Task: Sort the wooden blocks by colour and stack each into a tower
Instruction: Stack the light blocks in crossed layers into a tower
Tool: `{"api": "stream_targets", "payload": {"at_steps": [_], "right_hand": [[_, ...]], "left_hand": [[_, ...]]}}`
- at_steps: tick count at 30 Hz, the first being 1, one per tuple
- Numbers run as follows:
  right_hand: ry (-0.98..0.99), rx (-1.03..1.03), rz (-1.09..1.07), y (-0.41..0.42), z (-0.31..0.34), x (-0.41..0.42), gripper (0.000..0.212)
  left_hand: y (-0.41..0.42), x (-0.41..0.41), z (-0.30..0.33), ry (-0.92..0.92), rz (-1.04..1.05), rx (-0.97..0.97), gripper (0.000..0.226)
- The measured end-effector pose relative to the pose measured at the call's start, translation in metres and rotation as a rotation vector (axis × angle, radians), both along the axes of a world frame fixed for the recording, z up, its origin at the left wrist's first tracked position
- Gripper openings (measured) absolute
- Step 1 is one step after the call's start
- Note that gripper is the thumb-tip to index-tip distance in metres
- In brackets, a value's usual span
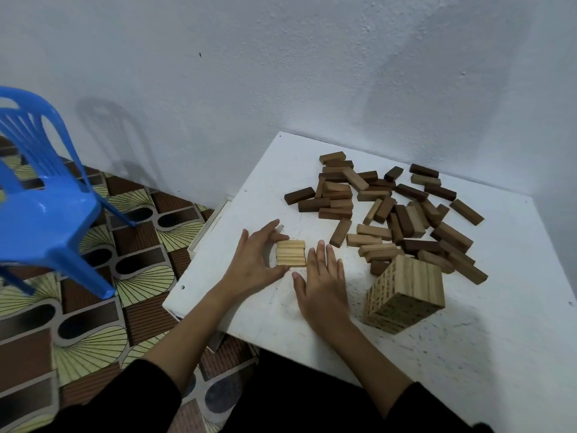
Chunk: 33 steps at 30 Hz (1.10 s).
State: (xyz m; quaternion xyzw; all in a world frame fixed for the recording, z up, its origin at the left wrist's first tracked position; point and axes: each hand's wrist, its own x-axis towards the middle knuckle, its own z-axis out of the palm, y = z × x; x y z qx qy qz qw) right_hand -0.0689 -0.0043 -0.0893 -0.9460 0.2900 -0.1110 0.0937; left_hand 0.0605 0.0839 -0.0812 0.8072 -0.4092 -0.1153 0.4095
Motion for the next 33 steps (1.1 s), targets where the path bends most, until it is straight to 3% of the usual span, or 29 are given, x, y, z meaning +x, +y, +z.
{"api": "stream_targets", "payload": {"at_steps": [33], "right_hand": [[-0.041, -0.026, 0.003, -0.0042, -0.0026, 0.0043, 0.059]], "left_hand": [[-0.0008, 0.0039, -0.0054, -0.016, 0.000, 0.021, 0.088]]}}
